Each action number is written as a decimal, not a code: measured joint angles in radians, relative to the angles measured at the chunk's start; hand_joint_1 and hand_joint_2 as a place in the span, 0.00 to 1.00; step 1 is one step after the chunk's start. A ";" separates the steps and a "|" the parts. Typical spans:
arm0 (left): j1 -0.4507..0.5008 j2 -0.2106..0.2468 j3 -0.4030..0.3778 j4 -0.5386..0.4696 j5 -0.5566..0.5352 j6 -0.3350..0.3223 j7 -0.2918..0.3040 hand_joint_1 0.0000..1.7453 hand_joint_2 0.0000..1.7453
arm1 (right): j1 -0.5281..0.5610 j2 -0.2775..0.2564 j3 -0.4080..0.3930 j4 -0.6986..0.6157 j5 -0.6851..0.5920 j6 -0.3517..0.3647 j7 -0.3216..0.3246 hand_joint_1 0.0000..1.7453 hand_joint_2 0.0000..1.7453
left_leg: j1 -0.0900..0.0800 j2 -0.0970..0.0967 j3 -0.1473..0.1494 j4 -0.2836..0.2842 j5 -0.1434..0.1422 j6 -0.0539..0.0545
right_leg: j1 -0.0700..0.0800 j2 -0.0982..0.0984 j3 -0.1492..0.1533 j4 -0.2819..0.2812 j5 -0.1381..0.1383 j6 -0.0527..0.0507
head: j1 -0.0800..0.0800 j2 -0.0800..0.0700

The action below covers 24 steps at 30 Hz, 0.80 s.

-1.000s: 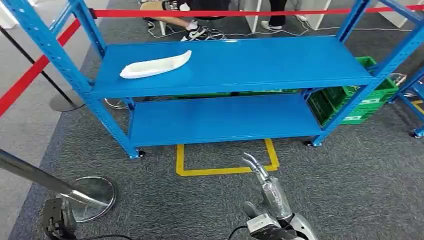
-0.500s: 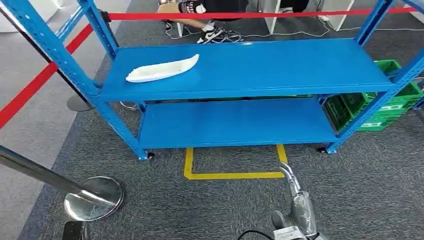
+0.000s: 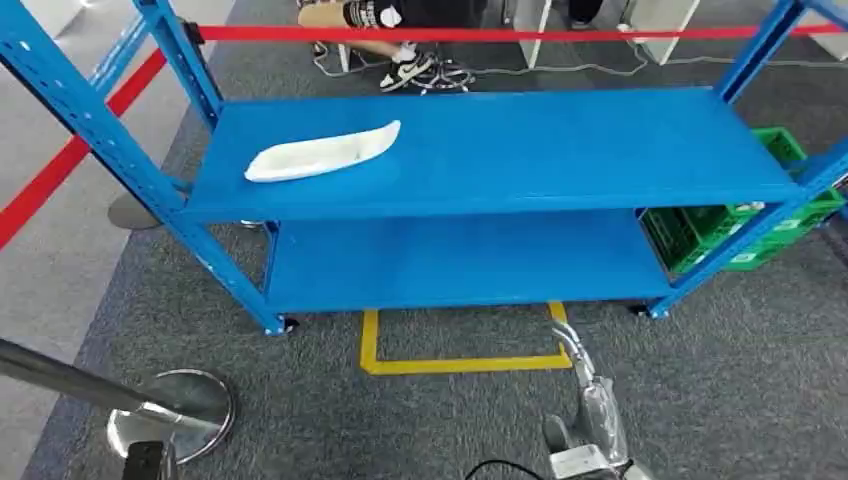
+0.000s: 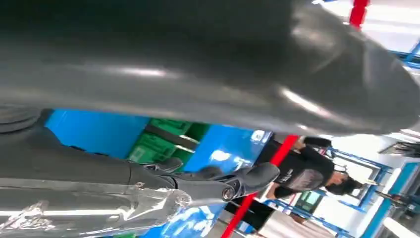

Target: Take the parts from the cabinet and place them on the table.

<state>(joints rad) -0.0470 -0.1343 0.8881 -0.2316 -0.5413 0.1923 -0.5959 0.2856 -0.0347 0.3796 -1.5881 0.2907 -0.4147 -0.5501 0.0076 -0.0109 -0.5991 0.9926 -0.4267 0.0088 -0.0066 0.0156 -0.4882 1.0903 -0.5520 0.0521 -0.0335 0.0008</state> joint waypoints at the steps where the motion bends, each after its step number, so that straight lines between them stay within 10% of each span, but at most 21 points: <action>1: 0.000 0.002 0.002 0.000 0.000 0.001 0.000 0.00 0.00 | -0.002 -0.001 0.000 0.000 -0.005 0.001 0.001 0.00 0.00 | 0.000 0.003 0.007 0.000 -0.009 0.004 | 0.000 -0.003 -0.050 0.080 -0.013 0.003 | 0.002 0.000; 3: 0.001 0.003 0.002 0.000 0.000 0.001 0.000 0.00 0.00 | 0.001 -0.003 -0.001 0.000 -0.013 0.002 0.002 0.00 0.00 | -0.001 0.006 0.029 -0.001 -0.031 0.007 | 0.000 -0.004 -0.146 0.207 -0.087 0.004 | 0.003 0.000; 5: 0.006 0.002 0.003 0.001 0.000 0.000 0.000 0.00 0.00 | 0.001 -0.004 -0.001 0.000 -0.015 0.003 0.002 0.00 0.00 | -0.001 0.009 0.066 -0.001 -0.059 0.007 | 0.000 -0.005 -0.194 0.213 -0.126 0.003 | 0.004 0.000; 7: 0.007 0.000 0.003 0.001 0.000 0.001 0.000 0.00 0.00 | 0.001 -0.005 -0.001 0.000 -0.021 0.002 0.003 0.00 0.00 | -0.001 0.012 0.110 -0.001 -0.089 0.003 | 0.001 -0.010 -0.187 0.106 -0.051 -0.001 | 0.004 0.000; 9: 0.012 0.000 0.005 0.002 0.002 0.003 0.000 0.00 0.00 | 0.006 -0.005 -0.003 0.001 -0.030 0.003 0.003 0.00 0.00 | -0.005 0.018 0.143 -0.001 -0.120 -0.005 | 0.006 -0.053 -0.190 -0.025 0.142 -0.011 | 0.007 0.000; 13: 0.007 0.001 0.012 0.003 0.002 0.006 -0.001 0.00 0.00 | 0.004 -0.005 -0.007 -0.006 -0.032 0.003 0.004 0.00 0.00 | -0.012 0.029 0.169 0.004 -0.127 -0.031 | 0.004 -0.031 -0.168 -0.033 0.141 -0.034 | 0.006 0.000; 16: -0.003 -0.002 0.012 0.004 0.000 0.006 -0.002 0.00 0.00 | 0.003 -0.005 -0.010 -0.009 -0.035 0.006 0.003 0.00 0.00 | -0.008 0.018 0.048 0.199 -0.086 -0.048 | -0.007 -0.021 -0.126 -0.065 0.131 -0.047 | 0.005 0.000; 20: 0.001 0.000 0.016 0.004 0.001 0.022 0.002 0.00 0.00 | 0.004 -0.005 -0.013 -0.011 -0.042 0.009 0.003 0.00 0.00 | -0.003 0.017 -0.076 0.279 -0.257 -0.057 | -0.012 -0.001 -0.074 -0.080 0.105 -0.046 | 0.004 0.000; 22: 0.001 0.000 0.019 0.004 -0.001 0.026 0.004 0.00 0.00 | 0.004 -0.005 -0.014 -0.011 -0.039 0.009 0.002 0.00 0.00 | 0.003 0.017 -0.075 0.194 -0.186 -0.063 | -0.017 0.005 -0.045 -0.081 0.084 -0.041 | 0.004 0.000; 24: 0.003 -0.002 0.019 0.006 -0.004 0.031 0.009 0.00 0.00 | 0.003 -0.005 -0.016 -0.011 -0.033 0.011 0.002 0.00 0.00 | 0.014 0.017 -0.052 0.059 -0.001 -0.069 | -0.017 0.008 -0.033 -0.082 0.065 -0.027 | 0.002 0.000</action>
<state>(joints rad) -0.0443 -0.1358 0.9071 -0.2259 -0.5451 0.2232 -0.5867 0.2887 -0.0393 0.3632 -1.5988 0.2575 -0.4040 -0.5486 0.0212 0.0063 -0.6507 1.0511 -0.4278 -0.0599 -0.0239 0.0240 -0.5212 1.0082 -0.4869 0.0249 -0.0316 0.0008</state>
